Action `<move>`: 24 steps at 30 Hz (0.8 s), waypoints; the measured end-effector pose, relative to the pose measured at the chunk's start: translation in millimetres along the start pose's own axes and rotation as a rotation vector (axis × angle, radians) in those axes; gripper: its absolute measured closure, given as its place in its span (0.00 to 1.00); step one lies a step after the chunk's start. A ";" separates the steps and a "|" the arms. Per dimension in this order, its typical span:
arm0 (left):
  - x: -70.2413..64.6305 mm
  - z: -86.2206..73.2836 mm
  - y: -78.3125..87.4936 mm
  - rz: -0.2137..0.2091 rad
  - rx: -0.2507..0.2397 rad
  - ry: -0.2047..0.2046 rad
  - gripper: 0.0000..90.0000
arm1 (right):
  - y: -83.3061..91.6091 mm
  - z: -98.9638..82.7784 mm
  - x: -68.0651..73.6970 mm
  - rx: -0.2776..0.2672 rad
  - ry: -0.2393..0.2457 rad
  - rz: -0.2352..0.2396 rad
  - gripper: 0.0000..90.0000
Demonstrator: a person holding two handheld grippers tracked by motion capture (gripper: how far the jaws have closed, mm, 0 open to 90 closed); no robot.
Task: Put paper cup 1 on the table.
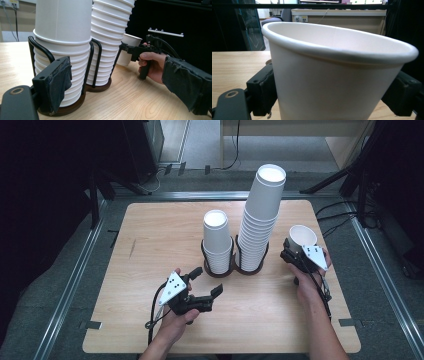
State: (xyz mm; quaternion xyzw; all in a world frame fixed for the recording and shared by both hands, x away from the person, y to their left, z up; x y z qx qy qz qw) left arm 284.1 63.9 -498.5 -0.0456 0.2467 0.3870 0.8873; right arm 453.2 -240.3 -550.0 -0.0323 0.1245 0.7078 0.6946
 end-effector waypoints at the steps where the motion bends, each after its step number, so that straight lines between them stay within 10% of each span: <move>1: 0.0 0.0 0.0 0.000 0.000 0.000 0.11 | 0.0 0.0 0.0 0.000 0.000 0.000 0.14; 24: 0.5 0.8 0.5 0.005 -0.006 0.002 0.11 | 3.2 -5.9 -0.2 0.025 0.006 0.017 0.05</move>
Point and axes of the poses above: each handheld gripper's, and its own axes: y roughly backward along the jaws, z roughly out of its top, x roughly to its left, the point moved 8 cm from there along -y, roughly forward along the jaws, and after that the axes turned 14 degrees about y, right-handed, at the moved point
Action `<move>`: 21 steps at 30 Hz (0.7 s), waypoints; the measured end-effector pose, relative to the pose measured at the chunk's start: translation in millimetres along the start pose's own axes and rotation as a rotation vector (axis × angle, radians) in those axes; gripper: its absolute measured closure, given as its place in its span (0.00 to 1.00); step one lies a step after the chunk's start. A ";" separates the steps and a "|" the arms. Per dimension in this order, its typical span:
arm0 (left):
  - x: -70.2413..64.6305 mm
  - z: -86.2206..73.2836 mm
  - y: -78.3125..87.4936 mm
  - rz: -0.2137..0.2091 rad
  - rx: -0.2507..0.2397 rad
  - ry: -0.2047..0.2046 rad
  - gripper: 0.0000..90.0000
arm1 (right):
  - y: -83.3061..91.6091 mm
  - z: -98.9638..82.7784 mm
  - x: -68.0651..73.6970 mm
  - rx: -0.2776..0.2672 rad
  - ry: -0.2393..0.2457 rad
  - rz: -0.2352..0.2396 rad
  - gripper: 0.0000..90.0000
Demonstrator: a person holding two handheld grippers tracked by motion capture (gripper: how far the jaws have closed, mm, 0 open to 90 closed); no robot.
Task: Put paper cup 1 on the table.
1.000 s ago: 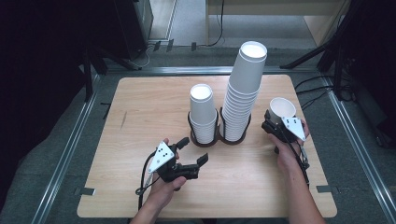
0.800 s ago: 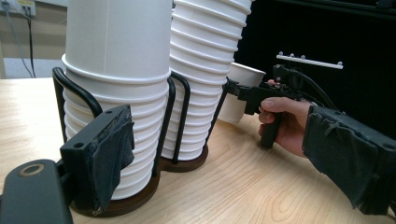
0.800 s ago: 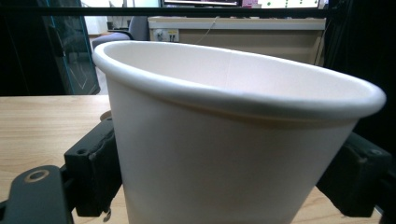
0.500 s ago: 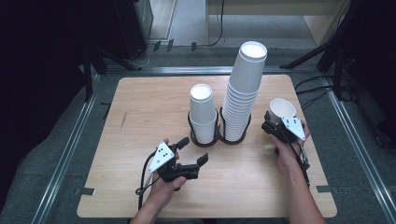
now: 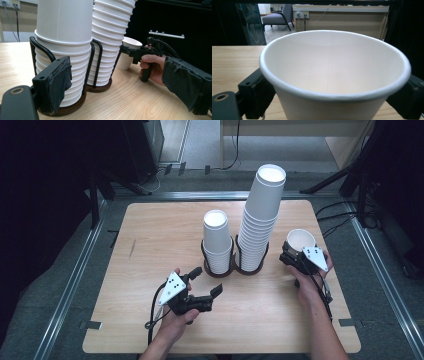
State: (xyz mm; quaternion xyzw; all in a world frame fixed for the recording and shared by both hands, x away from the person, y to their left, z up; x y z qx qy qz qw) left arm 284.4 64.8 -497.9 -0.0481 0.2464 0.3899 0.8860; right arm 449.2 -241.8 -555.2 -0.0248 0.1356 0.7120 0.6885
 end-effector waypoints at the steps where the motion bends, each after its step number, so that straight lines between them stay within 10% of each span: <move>1: 0.3 0.0 0.1 0.000 0.001 0.000 0.11 | 0.6 0.4 0.2 0.000 -0.004 0.005 0.03; 21: 0.0 -1.2 -1.6 0.004 0.002 -0.002 0.11 | 28.3 -1.8 0.6 -0.032 0.060 0.064 0.00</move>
Point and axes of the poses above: each handheld gripper's, and its own axes: y roughly backward along the jaws, z roughly out of its top, x roughly to its left, the point moved 8 cm from there along -y, roughly forward along the jaws, and after that the axes turned 14 degrees about y, right-handed, at the moved point
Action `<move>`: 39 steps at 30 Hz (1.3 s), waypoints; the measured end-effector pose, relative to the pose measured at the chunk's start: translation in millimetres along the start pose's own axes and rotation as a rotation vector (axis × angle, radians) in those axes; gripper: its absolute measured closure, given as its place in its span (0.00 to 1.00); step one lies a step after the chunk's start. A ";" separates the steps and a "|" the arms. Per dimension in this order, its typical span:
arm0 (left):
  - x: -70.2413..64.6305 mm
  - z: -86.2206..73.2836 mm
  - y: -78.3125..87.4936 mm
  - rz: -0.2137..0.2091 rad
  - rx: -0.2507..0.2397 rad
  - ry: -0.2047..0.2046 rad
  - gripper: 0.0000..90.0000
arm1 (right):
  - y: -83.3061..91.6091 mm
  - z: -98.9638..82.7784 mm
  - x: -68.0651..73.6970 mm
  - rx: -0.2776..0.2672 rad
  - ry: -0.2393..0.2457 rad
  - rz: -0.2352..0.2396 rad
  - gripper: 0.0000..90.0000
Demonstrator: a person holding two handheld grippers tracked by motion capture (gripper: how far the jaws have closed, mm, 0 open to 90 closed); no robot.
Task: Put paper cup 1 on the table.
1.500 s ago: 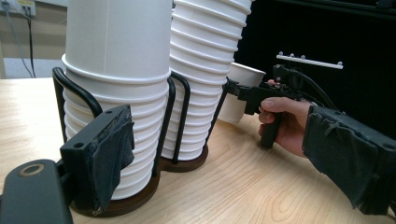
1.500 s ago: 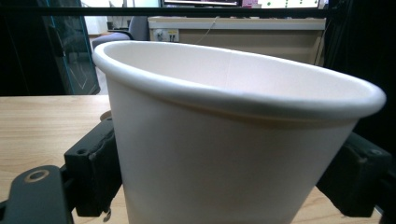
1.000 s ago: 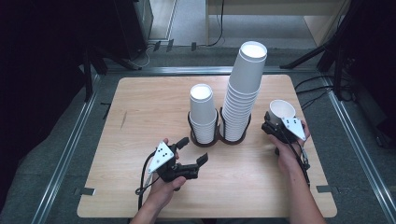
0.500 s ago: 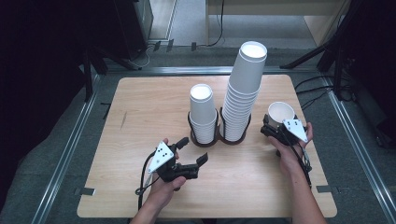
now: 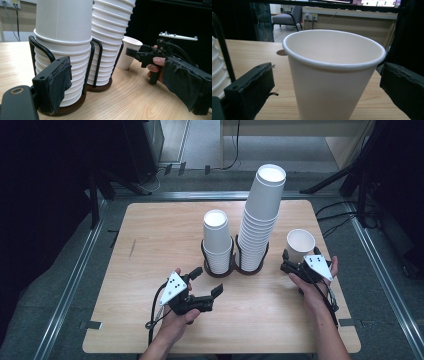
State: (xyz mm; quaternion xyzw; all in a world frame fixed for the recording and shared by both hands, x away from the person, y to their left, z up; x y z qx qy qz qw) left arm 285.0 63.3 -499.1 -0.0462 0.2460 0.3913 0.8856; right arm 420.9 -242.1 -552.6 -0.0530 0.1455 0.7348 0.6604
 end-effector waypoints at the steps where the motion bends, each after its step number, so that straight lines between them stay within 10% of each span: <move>1: 0.0 0.1 -0.2 0.002 -0.001 -0.001 0.11 | 3.4 0.6 -0.2 -0.005 0.008 0.008 0.00; 19: -3.9 0.5 -6.2 0.051 -0.015 -0.032 0.11 | 40.9 7.4 -6.8 -0.017 -0.004 0.042 0.00; 39: -20.7 10.5 -29.7 0.041 -0.006 -0.054 0.06 | 77.6 58.9 -17.1 -0.091 -0.062 0.080 0.00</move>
Point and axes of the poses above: each handheld gripper's, and its own axes: y roughly backward along the jaws, z roughly out of its top, x roughly to its left, the point moved 8 cm from there along -y, roughly forward along the jaws, and after that the axes turned 14 degrees about y, right-handed, at the moved point
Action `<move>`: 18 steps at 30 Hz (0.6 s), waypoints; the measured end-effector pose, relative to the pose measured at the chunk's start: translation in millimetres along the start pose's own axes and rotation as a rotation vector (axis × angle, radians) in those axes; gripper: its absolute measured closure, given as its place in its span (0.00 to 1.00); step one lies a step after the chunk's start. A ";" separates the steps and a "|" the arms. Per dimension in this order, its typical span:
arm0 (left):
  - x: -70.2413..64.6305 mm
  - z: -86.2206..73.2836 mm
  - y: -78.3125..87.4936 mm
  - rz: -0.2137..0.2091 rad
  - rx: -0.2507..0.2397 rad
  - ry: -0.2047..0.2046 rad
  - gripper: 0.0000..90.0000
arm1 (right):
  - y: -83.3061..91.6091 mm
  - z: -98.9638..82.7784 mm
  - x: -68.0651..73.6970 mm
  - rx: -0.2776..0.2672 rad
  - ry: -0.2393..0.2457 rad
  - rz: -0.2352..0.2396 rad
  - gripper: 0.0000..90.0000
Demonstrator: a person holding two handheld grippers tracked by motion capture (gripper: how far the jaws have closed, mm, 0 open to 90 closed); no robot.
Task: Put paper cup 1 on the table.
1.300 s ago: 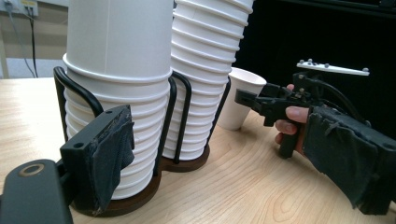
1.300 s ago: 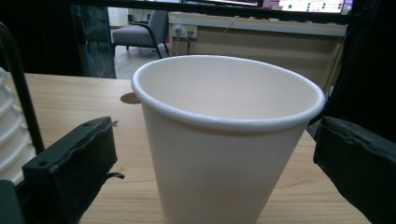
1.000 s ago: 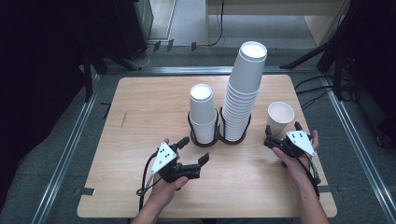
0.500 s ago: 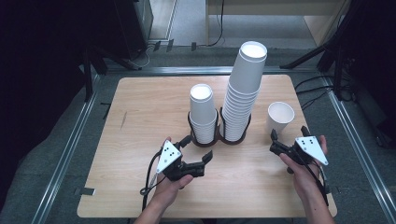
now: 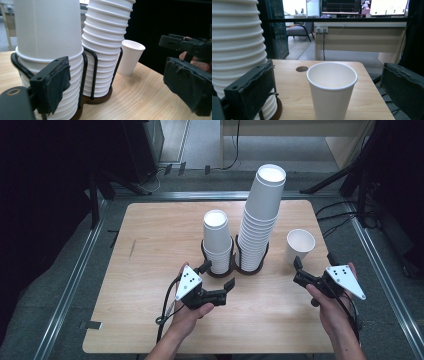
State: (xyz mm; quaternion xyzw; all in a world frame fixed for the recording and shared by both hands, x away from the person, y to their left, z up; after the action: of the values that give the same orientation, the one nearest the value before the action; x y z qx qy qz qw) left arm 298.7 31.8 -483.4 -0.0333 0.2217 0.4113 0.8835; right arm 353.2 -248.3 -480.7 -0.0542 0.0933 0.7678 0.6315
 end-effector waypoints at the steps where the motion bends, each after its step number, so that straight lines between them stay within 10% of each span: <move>1: -0.9 1.2 -1.0 -0.001 0.000 -0.001 0.03 | 1.7 7.3 1.4 -0.010 0.000 0.004 0.00; 18: -4.4 13.5 -17.6 0.035 -0.006 -0.028 0.00 | 5.2 65.1 25.0 -0.077 -0.039 0.072 0.00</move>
State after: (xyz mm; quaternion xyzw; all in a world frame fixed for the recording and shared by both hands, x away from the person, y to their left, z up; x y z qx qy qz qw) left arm 314.1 20.3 -471.6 -0.0263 0.2086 0.4277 0.8791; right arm 345.5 -211.5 -421.8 -0.0604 0.0533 0.7941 0.6025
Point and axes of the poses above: each handheld gripper's, and its own axes: y roughly backward along the jaws, z roughly out of its top, x roughly to its left, the point moved 8 cm from there along -y, roughly forward along the jaws, and after that the axes turned 14 degrees about y, right-handed, at the moved point
